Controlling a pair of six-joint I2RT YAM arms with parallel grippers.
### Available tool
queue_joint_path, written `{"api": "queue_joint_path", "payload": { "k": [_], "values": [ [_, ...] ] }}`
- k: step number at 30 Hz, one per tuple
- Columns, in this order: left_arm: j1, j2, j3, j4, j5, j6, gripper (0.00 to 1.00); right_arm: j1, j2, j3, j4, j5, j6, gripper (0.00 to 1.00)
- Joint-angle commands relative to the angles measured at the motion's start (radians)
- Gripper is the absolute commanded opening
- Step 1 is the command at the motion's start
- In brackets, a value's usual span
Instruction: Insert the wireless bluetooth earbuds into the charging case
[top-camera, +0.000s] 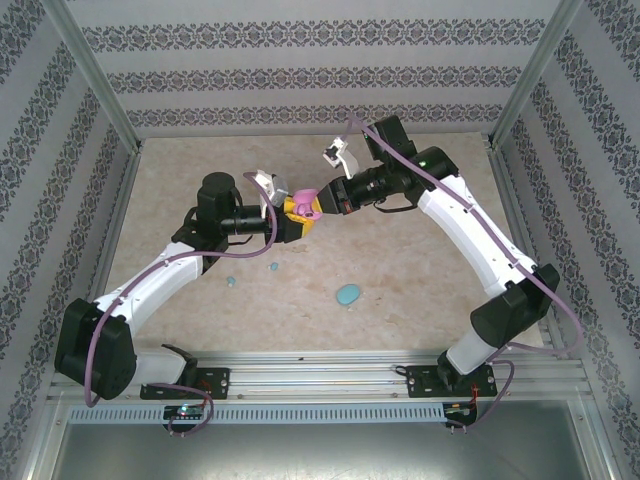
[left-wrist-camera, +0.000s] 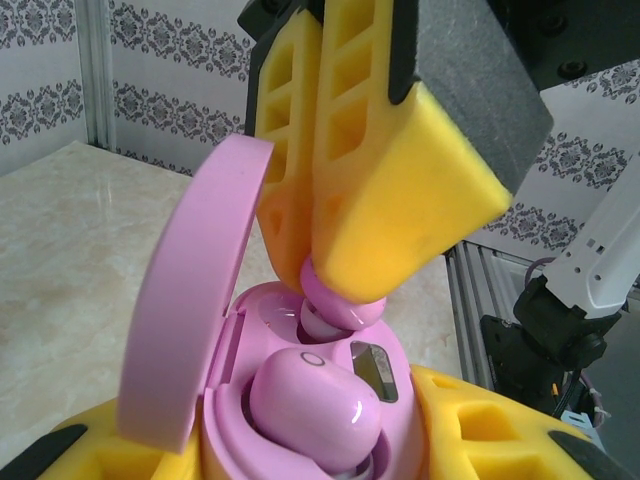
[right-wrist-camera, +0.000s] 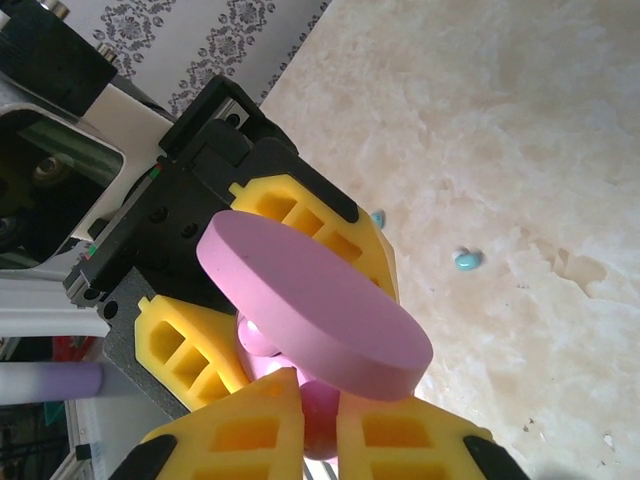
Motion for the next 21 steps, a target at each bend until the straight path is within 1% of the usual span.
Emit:
{"api": "queue_joint_path", "payload": {
  "k": [1, 3, 9, 17, 21],
  "values": [
    [-0.011, -0.014, 0.035, 0.017, 0.031, 0.005, 0.26, 0.005, 0.025, 0.025, -0.054, 0.029, -0.033, 0.14],
    [-0.010, -0.015, 0.036, 0.015, 0.031, 0.007, 0.26, 0.007, 0.027, 0.033, -0.066, 0.049, -0.034, 0.19],
    [-0.012, -0.012, 0.037, 0.017, 0.031, 0.006, 0.26, 0.009, 0.049, 0.077, -0.102, 0.076, -0.032, 0.25],
    [-0.012, -0.015, 0.034, 0.009, 0.031, 0.008, 0.26, 0.009, 0.065, 0.123, -0.119, 0.095, -0.029, 0.30],
    [-0.013, -0.017, 0.034, 0.003, 0.028, 0.014, 0.26, 0.010, 0.065, 0.165, -0.137, 0.087, -0.028, 0.30]
  ]
}}
